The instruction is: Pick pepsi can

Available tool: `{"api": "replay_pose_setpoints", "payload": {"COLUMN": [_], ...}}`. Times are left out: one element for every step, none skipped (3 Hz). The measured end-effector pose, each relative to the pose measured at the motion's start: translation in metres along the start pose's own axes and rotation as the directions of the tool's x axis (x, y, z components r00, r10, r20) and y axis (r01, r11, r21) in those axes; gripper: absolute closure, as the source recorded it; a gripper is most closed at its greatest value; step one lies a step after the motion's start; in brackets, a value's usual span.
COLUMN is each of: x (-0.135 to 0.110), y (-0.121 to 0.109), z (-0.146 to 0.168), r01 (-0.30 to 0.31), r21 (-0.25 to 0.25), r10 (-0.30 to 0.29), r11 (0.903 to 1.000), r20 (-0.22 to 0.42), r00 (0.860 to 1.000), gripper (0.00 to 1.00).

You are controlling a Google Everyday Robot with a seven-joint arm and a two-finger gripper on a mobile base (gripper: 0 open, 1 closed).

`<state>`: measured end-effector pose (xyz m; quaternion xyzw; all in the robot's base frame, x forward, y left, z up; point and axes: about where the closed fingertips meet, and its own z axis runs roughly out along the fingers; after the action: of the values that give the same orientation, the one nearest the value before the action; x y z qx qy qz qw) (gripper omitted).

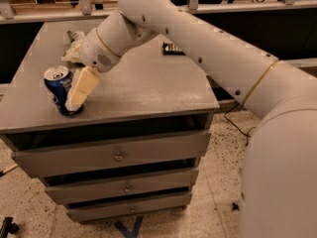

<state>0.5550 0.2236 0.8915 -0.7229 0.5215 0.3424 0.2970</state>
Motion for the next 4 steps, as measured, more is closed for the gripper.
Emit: {"api": "replay_pose_setpoints", "payload": {"x": [-0.002, -0.008, -0.009, -0.010], "y": [0.007, 0.011, 0.012, 0.013], "z": [0.012, 0.026, 0.030, 0.033], "r01": [0.019, 0.045, 0.050, 0.051], "r21": [-0.063, -0.129, -0.140, -0.146], "r10": [-0.016, -0.033, -0.035, -0.036], "r11": [0.9978, 0.9906, 0.9888, 0.9880], "r20": [0.046, 0.098, 0.105, 0.105], "r00": [0.999, 0.995, 0.994, 0.994], "gripper": [0.00, 0.00, 0.13, 0.44]}}
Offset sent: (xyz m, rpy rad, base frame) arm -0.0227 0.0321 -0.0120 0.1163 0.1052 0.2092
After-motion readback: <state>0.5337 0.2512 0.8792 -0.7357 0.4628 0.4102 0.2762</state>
